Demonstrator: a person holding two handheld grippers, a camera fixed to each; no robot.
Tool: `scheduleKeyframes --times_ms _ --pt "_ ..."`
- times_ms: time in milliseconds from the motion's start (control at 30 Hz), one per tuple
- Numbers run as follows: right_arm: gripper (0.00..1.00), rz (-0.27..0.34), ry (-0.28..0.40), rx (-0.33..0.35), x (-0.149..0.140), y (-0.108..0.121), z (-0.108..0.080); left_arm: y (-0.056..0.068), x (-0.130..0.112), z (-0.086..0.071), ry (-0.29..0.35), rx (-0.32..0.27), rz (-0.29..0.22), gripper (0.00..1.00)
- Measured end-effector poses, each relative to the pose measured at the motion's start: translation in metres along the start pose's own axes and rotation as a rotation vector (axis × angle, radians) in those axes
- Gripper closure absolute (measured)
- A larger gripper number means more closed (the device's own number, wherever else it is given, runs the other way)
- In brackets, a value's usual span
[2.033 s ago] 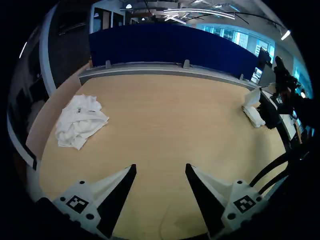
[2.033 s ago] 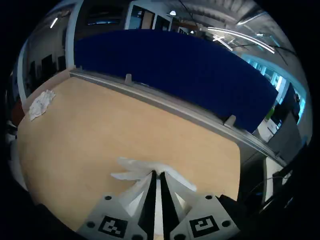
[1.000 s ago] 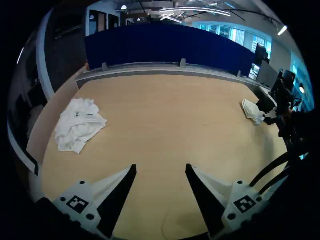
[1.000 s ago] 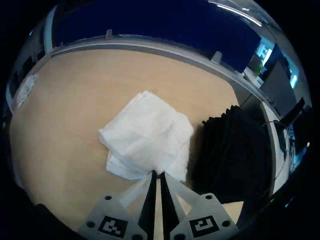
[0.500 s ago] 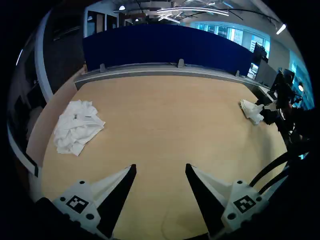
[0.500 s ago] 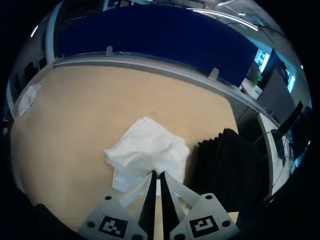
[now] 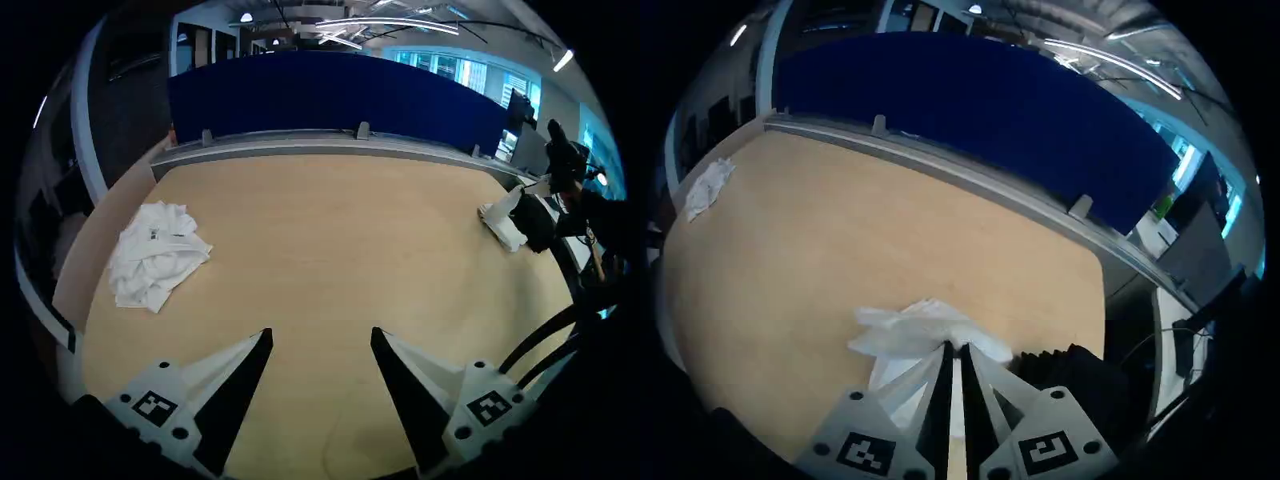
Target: Fold towel
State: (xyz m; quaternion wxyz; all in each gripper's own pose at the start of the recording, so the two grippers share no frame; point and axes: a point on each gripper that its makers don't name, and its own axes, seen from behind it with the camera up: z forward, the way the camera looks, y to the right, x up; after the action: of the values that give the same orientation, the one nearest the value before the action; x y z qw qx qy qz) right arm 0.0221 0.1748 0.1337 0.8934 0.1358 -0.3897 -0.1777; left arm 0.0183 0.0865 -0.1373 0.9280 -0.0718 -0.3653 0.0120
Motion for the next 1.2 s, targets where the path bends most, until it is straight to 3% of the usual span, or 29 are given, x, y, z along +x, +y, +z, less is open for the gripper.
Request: scheduleKeyframes --times_ms 400,700,967,1033,1200 --pt "0.93 0.093 -0.032 -0.043 -0.031 0.023 0.003 0.0 0.0 0.002 -0.004 0.001 0.014 0.09" --pt "0.93 0.213 -0.164 -0.091 -0.108 0.024 0.013 0.001 -0.003 0.004 -0.012 0.003 0.015 0.09" --pt "0.91 0.283 -0.273 -0.111 -0.169 0.008 0.028 0.002 -0.006 0.007 -0.021 0.006 0.03 0.09" --pt "0.88 0.29 -0.283 -0.116 -0.176 0.006 0.029 0.002 -0.006 0.008 -0.021 0.005 0.032 0.09" --pt "0.69 0.298 -0.287 -0.13 -0.181 0.008 0.03 0.004 -0.005 0.007 -0.021 0.005 0.036 0.09"
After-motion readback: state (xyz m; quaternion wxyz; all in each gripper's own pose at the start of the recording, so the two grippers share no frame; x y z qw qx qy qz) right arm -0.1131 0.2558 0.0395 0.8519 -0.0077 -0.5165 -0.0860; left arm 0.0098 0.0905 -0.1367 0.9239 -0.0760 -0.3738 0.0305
